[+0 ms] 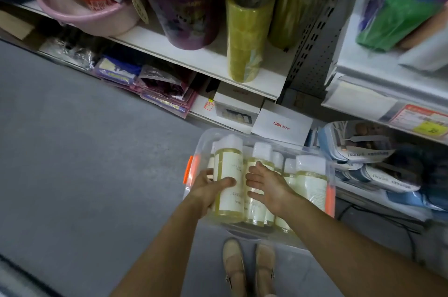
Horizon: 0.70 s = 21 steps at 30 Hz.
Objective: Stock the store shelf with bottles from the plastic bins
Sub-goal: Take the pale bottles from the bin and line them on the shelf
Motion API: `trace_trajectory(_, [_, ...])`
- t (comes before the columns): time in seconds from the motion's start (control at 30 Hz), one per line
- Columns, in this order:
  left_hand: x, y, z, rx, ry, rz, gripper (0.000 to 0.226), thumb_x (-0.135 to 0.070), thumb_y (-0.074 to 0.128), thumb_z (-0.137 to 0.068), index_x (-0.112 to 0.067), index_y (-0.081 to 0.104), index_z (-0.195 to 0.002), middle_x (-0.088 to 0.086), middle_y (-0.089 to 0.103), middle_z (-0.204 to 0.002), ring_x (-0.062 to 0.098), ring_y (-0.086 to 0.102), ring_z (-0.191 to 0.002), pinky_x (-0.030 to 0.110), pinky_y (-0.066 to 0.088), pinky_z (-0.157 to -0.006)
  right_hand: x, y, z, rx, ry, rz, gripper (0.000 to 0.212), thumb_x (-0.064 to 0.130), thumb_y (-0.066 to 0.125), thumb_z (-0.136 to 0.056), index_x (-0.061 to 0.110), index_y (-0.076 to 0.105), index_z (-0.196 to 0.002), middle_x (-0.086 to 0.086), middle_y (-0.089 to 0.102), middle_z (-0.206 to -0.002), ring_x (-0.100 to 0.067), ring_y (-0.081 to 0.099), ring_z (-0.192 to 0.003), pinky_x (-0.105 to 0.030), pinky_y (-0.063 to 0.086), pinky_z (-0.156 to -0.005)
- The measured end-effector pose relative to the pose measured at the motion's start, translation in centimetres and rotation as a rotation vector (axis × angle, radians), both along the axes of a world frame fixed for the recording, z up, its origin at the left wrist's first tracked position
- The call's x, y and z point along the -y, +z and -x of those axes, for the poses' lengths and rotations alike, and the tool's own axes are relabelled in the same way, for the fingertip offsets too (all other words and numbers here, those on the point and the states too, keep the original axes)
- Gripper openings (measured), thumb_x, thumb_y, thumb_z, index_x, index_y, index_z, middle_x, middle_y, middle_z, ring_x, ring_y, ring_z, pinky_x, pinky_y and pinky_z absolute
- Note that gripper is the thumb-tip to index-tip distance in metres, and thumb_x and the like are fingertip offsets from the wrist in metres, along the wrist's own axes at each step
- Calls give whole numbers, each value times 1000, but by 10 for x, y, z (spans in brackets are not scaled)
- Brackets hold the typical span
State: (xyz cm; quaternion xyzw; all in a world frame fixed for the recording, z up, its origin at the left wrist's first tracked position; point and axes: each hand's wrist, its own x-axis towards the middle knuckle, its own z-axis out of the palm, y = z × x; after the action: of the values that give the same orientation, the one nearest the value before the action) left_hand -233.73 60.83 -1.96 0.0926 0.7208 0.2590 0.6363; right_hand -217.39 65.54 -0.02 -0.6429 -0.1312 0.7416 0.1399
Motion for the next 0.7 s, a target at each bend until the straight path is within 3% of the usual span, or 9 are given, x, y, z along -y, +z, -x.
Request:
trace_trajectory(0.1, [9,26,0,291,122,-18,76,-33,84,-63,-11,57,-131,17,72,-113,35,71,-101,49,58,-81,-4,19,0,-29,-5,8,47,44,46,-102,5,57,-126,-13,66,-116,-26,63,-108,-42,51,-98])
trace_trajectory(0.17, [10,44,-6,423,194,-45,68,-31,76,-68,-9,59,-129,21,71,-116,36,70,-102,48,57,-81,-8,38,3,-89,7,4,48,48,45,-101,7,61,-120,-13,69,-113,-27,65,-105,-41,53,-90])
trace_trajectory(0.27, [8,69,-14,564,211,-110,80,-33,73,-65,-6,55,-138,25,65,-125,38,65,-106,46,56,-81,-16,67,6,-144,20,-52,44,54,49,-97,15,65,-113,-9,71,-109,-25,66,-101,-39,52,-82])
trace_trajectory(0.37, [5,95,-19,591,140,-156,81,-35,70,-64,-4,56,-137,25,66,-121,37,66,-103,45,57,-79,-23,92,2,-120,62,-158,46,58,57,-89,20,65,-115,-6,73,-111,-22,67,-104,-37,52,-83])
trace_trajectory(0.53, [7,137,-23,600,28,-160,88,-35,79,-59,-4,55,-138,27,60,-132,41,59,-120,54,48,-99,-18,125,-10,-86,78,-266,63,55,77,-73,11,66,-116,-9,75,-108,-23,70,-100,-36,54,-85])
trace_trajectory(0.6, [11,155,-26,588,3,-172,72,-32,75,-68,-5,59,-132,25,65,-125,39,64,-113,52,50,-96,-13,137,-14,-94,35,-274,79,56,84,-60,8,64,-119,-11,75,-108,-26,72,-99,-40,56,-90])
trace_trajectory(0.7, [17,184,-31,539,-46,-162,58,-44,63,-80,-9,65,-126,21,69,-119,36,67,-110,51,51,-96,-9,158,-21,-134,-21,-321,70,47,86,-64,5,66,-116,-15,74,-107,-29,72,-99,-45,55,-95])
